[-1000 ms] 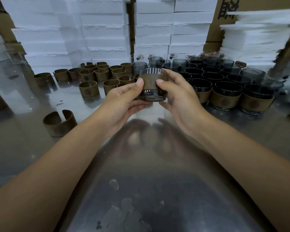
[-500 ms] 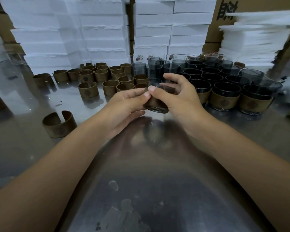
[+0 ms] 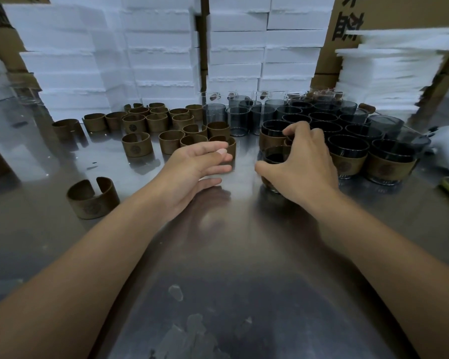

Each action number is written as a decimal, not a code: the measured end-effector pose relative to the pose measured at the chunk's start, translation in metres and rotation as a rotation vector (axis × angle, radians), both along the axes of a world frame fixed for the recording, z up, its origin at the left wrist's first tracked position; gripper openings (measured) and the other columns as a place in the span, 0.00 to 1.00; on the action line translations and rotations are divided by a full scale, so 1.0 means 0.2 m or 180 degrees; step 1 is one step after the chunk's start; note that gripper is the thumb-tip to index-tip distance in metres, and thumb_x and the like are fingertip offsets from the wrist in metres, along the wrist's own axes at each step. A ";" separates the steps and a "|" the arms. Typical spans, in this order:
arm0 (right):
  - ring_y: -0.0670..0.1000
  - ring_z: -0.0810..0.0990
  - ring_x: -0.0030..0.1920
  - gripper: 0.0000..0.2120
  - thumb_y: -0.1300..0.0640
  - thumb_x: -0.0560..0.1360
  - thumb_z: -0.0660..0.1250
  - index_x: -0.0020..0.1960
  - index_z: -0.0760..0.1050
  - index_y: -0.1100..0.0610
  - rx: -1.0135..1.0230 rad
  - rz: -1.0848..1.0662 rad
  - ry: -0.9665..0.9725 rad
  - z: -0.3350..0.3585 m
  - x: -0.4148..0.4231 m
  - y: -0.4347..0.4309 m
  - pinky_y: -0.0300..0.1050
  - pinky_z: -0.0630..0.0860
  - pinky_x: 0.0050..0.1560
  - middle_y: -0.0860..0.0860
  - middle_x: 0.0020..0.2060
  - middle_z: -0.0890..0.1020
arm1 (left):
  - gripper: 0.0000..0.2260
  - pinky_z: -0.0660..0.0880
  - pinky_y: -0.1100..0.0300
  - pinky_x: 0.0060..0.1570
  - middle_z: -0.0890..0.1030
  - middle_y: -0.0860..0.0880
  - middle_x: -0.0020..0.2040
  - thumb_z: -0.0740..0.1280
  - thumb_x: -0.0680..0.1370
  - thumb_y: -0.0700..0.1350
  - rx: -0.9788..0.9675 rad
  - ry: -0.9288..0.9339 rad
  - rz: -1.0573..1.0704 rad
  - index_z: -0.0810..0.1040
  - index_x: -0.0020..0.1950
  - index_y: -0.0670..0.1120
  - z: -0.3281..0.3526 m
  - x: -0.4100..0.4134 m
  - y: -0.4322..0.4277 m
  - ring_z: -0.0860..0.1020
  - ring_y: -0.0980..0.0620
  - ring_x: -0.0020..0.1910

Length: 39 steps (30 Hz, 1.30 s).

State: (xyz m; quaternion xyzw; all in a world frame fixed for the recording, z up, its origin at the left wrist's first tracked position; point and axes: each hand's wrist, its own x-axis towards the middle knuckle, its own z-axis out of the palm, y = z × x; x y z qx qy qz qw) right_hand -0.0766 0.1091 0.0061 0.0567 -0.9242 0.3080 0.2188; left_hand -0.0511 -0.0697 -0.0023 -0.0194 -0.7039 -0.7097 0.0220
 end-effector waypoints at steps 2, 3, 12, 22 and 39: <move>0.55 0.68 0.59 0.31 0.46 0.66 0.73 0.63 0.64 0.53 0.0164 -0.0191 0.0021 0.00 0.00 0.02 0.46 0.64 0.42 0.53 0.59 0.67 | 0.08 0.77 0.57 0.55 0.83 0.51 0.54 0.65 0.79 0.45 0.0006 0.0013 -0.0001 0.78 0.57 0.53 0.00 0.00 0.00 0.82 0.55 0.53; 0.55 0.68 0.59 0.31 0.46 0.67 0.72 0.64 0.64 0.53 0.0210 -0.0242 0.0036 0.01 -0.01 0.03 0.46 0.64 0.42 0.53 0.59 0.67 | 0.08 0.77 0.57 0.54 0.83 0.51 0.54 0.65 0.79 0.45 0.0007 0.0021 0.0000 0.78 0.56 0.53 0.00 0.00 0.00 0.82 0.55 0.52; 0.58 0.66 0.63 0.32 0.41 0.70 0.70 0.67 0.66 0.55 0.0707 -0.0421 0.0312 0.00 -0.04 0.07 0.51 0.65 0.59 0.56 0.62 0.72 | 0.09 0.78 0.58 0.53 0.83 0.51 0.52 0.65 0.78 0.46 0.0007 0.0053 -0.0013 0.78 0.58 0.52 -0.01 0.00 0.00 0.82 0.55 0.52; 0.58 0.70 0.61 0.31 0.45 0.72 0.72 0.69 0.65 0.55 0.0644 -0.0011 0.0600 -0.03 -0.08 0.06 0.50 0.62 0.64 0.55 0.63 0.69 | 0.10 0.77 0.59 0.51 0.83 0.50 0.52 0.65 0.78 0.45 0.0043 0.0072 -0.0032 0.78 0.59 0.51 -0.01 0.00 0.00 0.82 0.54 0.52; 0.53 0.71 0.64 0.15 0.54 0.81 0.57 0.66 0.70 0.55 0.0134 0.0147 0.0793 0.02 -0.12 0.10 0.58 0.56 0.72 0.52 0.61 0.75 | 0.09 0.77 0.61 0.49 0.83 0.51 0.53 0.65 0.78 0.44 0.0040 0.0028 -0.0019 0.78 0.57 0.53 -0.01 0.01 0.00 0.82 0.55 0.52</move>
